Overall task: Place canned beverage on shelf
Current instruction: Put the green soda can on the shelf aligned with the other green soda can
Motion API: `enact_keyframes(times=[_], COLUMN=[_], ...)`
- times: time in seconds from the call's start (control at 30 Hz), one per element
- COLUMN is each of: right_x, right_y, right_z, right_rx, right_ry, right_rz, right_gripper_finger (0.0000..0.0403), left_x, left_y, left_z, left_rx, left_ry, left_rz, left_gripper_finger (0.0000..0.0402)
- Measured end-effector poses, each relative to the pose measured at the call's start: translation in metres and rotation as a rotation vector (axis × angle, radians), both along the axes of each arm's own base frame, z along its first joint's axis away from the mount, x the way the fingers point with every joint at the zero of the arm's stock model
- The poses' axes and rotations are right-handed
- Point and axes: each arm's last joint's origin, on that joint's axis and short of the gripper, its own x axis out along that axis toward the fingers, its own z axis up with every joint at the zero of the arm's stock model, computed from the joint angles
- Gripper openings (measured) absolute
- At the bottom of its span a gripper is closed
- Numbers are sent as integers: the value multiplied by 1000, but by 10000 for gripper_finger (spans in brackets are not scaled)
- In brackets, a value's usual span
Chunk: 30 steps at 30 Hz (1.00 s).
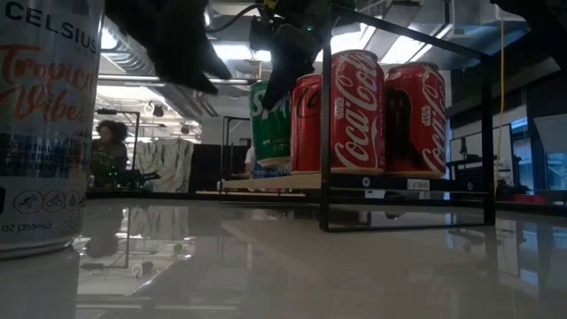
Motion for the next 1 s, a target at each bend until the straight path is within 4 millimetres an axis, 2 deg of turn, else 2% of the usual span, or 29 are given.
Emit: enact_keyframes(times=[0.23, 0.53, 1.0], right_x=[0, 0, 0], right_y=[0, 0, 0], right_z=[0, 0, 0], right_rx=[0, -1, -1], right_ry=[1, 1, 0], right_rz=[1, 1, 2], right_gripper_finger=[308, 308, 308], left_x=[24, 47, 63], left_y=[19, 33, 41], left_z=[-26, -57, -61], left_rx=[-12, -109, -91], left_ry=[53, 104, 3], left_rz=[88, 28, -10], left_gripper_finger=[393, 393, 393])
